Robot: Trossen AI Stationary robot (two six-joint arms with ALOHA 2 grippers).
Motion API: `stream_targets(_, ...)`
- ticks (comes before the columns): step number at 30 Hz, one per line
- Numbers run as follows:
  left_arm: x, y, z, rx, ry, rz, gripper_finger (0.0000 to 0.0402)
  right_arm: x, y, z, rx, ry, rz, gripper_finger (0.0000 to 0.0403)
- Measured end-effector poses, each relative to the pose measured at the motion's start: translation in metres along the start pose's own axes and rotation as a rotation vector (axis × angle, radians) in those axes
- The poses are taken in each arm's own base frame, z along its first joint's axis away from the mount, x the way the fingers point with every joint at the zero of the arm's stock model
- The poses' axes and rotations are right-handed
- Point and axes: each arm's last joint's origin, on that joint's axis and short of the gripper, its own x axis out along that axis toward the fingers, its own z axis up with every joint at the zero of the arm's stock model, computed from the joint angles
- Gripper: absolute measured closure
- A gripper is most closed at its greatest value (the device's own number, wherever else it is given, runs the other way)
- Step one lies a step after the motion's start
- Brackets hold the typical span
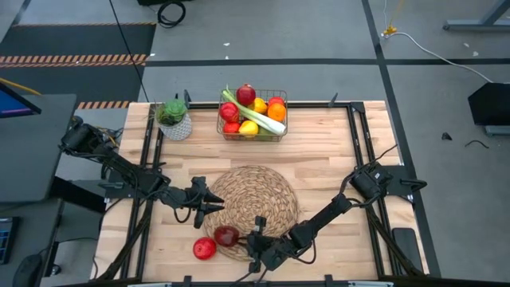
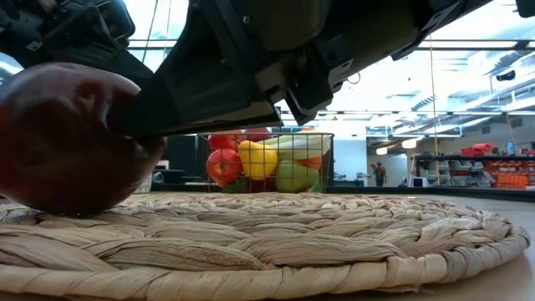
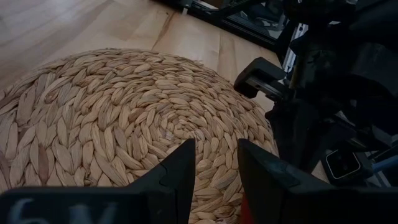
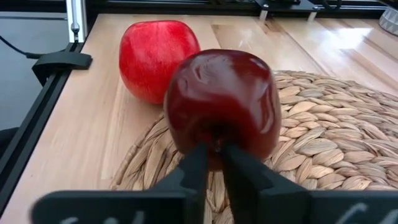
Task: Build produce basket
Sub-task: Put the apple into the wire basket
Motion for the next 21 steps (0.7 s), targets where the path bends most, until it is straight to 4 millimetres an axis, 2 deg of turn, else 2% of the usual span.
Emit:
stream_targets(4,0.0,0.0,0.0,0.0,0.0,0.0,0.0276,0.0,0.0,0.0,-0.009,0.0,0.001,0.0389)
stream_targets(10,0.0,0.0,0.0,0.001,0.0,0.0,0.0276,0.0,0.0,0.0,-0.055,0.001,0.001,0.0383)
stream_targets(15,0.0,0.0,0.0,0.008,0.0,0.0,0.0276,0.0,-0.001,0.002,-0.115,0.001,0.0,0.0395)
stream_targets(21,0.0,0.0,0.0,0.029,-0.002,-0.001,0.0276,-0.015,-0.007,0.028,-0.162,-0.027,-0.02,0.0395)
